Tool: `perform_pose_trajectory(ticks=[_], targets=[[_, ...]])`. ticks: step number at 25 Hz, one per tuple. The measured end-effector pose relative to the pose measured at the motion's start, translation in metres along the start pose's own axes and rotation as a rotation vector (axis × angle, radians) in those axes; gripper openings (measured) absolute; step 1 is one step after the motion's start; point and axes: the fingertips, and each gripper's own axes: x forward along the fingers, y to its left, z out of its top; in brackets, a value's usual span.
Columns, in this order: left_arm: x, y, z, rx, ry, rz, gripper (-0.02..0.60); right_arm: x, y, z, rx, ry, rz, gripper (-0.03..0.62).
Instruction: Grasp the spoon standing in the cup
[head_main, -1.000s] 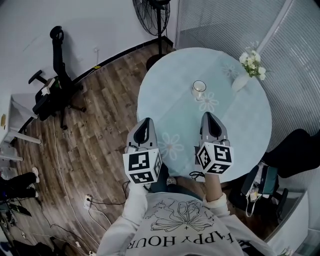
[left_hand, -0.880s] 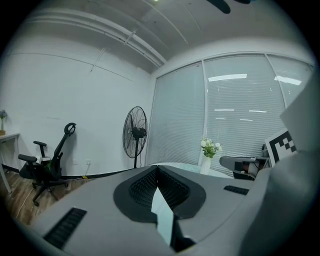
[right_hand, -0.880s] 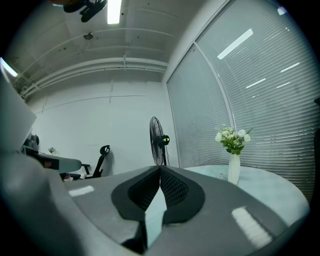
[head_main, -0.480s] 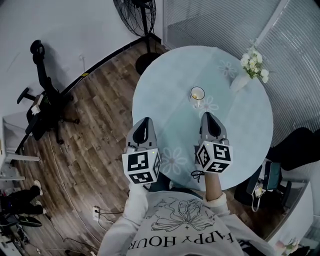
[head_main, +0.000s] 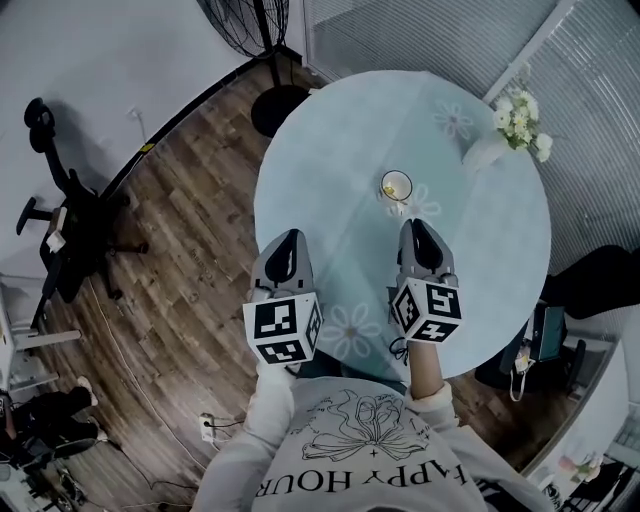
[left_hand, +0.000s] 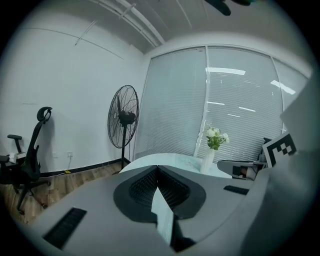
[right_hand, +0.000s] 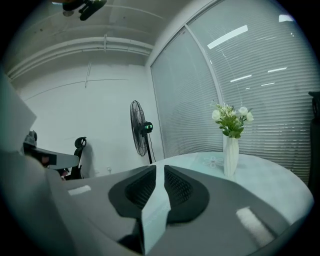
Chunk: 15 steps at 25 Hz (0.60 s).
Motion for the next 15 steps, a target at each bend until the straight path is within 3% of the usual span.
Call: perform_pose_trajectory(ticks=[15], targets=[[0.055,0.003,-0.029,-0.010,0.114,-0.065,0.006,0.039,-0.014,-0.038,0.010,0.105,-0.055,0.138]])
